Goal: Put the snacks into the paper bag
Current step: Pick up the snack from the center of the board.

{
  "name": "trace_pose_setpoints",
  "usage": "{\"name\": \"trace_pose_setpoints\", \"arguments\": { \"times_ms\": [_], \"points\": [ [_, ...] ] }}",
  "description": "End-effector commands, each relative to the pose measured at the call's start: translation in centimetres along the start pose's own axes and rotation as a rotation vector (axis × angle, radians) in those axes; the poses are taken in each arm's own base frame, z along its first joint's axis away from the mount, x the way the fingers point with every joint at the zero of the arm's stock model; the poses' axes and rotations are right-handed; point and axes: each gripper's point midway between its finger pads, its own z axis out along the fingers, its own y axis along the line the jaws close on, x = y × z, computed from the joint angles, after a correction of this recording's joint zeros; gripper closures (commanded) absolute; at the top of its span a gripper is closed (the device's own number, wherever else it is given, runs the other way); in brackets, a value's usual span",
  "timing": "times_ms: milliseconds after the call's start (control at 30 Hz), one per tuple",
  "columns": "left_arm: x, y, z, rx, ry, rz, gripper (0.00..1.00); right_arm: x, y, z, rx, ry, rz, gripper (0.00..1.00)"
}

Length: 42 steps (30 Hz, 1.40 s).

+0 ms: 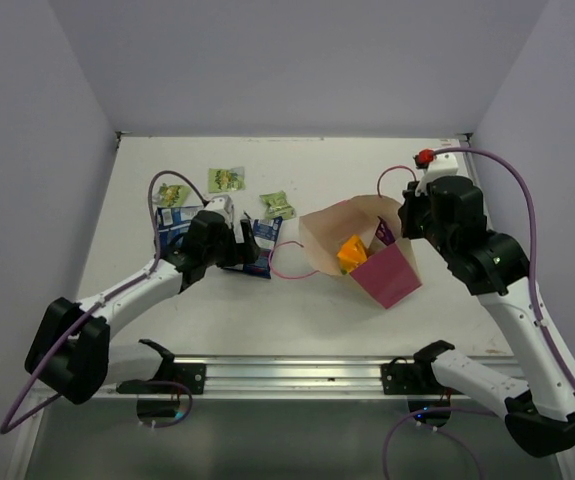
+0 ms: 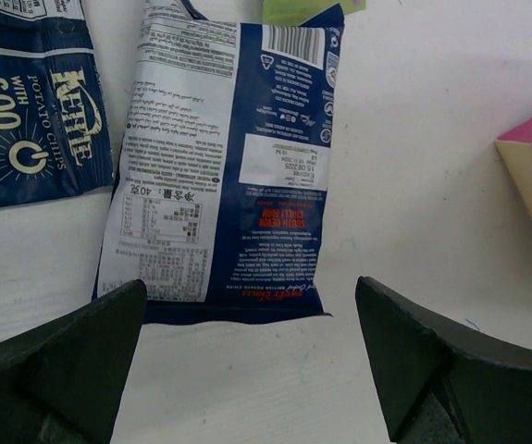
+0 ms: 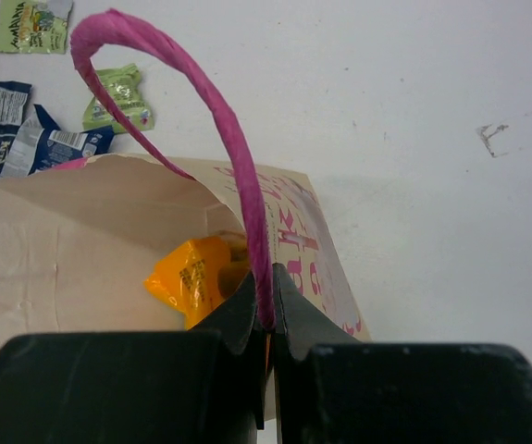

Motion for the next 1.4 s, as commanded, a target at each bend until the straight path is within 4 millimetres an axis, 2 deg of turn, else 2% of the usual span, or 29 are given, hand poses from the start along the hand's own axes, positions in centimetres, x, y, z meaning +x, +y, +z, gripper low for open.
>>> {"name": "trace_pose_setpoints", "arguments": {
  "times_ms": [0,133,233,400,533,700,800,833,900,933,967,1000,1033,1067,1100,1200,1367],
  "points": [
    [-2.1,-0.6,1.6,0.075,-0.065,-0.014,0.02,-4.4,-0.3,-1.5,0.008,-0.187,0.050,1.00],
    [-2.5,0.6,2.8,0.055,-0.066,-0.057,0.03,-3.9,-0.4,-1.4,0.010,-0.185,0.052,1.00],
    [-4.1,0.8,3.0,0.036,-0.100,-0.052,0.04,-3.5,-0.3,-1.2,0.004,-0.176,0.047,1.00],
    [-5.2,1.5,3.2,0.002,-0.104,-0.053,0.04,-3.3,-0.3,-1.2,0.004,-0.176,0.045,1.00],
    [-4.5,2.8,3.4,-0.024,-0.097,-0.096,0.05,-3.2,-0.4,-1.1,0.007,-0.178,0.043,1.00],
    [-3.7,2.9,4.1,-0.016,-0.080,-0.104,0.06,-3.0,-0.1,-0.8,-0.008,-0.168,0.038,1.00],
    [-3.8,3.3,3.8,-0.043,-0.087,-0.128,0.05,-3.1,0.0,-0.9,-0.016,-0.170,0.038,1.00],
    [-3.0,4.0,3.6,-0.079,-0.078,-0.172,0.05,-3.1,0.0,-1.0,-0.016,-0.171,0.038,1.00],
    [-2.7,4.8,2.7,-0.123,-0.105,-0.252,0.05,-3.1,-0.2,-1.2,-0.009,-0.180,0.042,1.00],
    [-1.2,5.4,2.5,-0.138,-0.094,-0.337,0.05,-2.9,-0.2,-1.2,-0.008,-0.177,0.041,1.00],
    [-0.8,5.4,2.3,-0.131,-0.109,-0.381,0.05,-2.9,-0.2,-1.1,-0.008,-0.179,0.041,1.00],
    [-1.1,4.9,1.5,-0.090,-0.144,-0.423,0.06,-2.9,-0.2,-1.1,-0.010,-0.181,0.042,1.00],
    [0.1,5.1,1.4,-0.076,-0.156,-0.509,0.07,-2.8,-0.1,-1.0,-0.013,-0.176,0.040,1.00],
    [0.3,5.1,1.1,-0.061,-0.172,-0.548,0.07,-2.8,0.0,-1.0,-0.017,-0.174,0.039,1.00],
    [0.0,5.0,0.6,-0.047,-0.209,-0.576,0.07,-2.8,0.0,-1.0,-0.019,-0.174,0.040,1.00],
    [0.6,5.3,0.5,-0.070,-0.242,-0.625,0.07,-2.8,0.2,-0.9,-0.031,-0.176,0.039,1.00],
    [1.3,3.2,1.2,-0.043,-0.253,-0.685,0.07,-2.8,0.2,-1.2,-0.033,-0.186,0.042,1.00]
  ]
}}
